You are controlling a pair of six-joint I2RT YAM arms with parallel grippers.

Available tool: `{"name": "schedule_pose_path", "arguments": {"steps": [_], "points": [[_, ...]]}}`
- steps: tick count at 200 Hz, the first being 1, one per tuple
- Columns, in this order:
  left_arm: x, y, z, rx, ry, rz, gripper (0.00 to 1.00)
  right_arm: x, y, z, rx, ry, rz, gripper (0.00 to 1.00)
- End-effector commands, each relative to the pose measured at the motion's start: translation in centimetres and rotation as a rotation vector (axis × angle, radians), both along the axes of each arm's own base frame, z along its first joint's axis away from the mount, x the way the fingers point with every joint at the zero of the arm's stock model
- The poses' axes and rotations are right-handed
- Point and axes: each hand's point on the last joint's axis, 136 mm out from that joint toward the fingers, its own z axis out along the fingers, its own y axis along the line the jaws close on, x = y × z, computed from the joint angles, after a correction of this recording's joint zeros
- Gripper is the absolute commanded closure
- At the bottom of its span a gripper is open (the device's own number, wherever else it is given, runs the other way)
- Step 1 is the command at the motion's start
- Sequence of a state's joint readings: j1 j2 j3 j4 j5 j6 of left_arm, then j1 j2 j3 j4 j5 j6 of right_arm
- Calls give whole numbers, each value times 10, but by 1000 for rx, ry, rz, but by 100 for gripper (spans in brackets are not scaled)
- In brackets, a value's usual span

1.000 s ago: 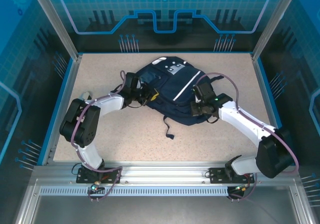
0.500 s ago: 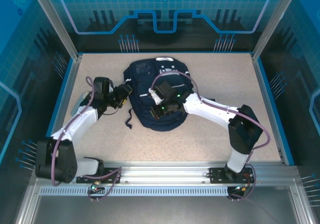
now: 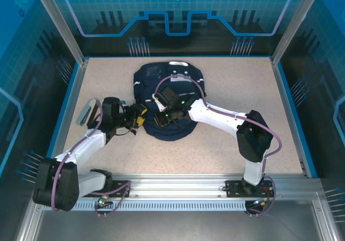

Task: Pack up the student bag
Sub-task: Zip the student bag at the center of the table.

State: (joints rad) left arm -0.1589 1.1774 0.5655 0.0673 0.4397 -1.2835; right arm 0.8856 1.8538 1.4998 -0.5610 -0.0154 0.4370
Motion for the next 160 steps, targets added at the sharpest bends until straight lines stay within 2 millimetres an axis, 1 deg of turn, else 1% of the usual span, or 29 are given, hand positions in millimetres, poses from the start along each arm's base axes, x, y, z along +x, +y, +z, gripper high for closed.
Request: {"name": "schedule_pose_path", "arguments": {"steps": [1,22,61,88,104,120,135,142,160], "points": [[6,-14,10,-66,-32,-25,52,-4,19,14,49,-6,27,100],[7,-20,5,-72,-20,-36,56,-4,20,16,55,-6,28,100],[8,-27,-11,-86,36,-17,57,-6,21,19,60,1,31,100],[15,-29,-17,-95,42,9,66,-11,18,14,27,7,28,100],[17,-26,-20,-83,46,30,75,-12,11,11,-8,0,12,100],[16,-22,-24,-60,48,48,88,-9,-3,6,-69,-21,-30,100],[16,-18,-26,-27,45,53,98,-5,-25,2,-154,-56,-91,100],[15,-16,-27,-10,47,54,100,-2,-38,-1,-202,-75,-123,100],[12,-9,-29,32,48,61,100,3,-77,-9,-329,-91,-212,100]]}}
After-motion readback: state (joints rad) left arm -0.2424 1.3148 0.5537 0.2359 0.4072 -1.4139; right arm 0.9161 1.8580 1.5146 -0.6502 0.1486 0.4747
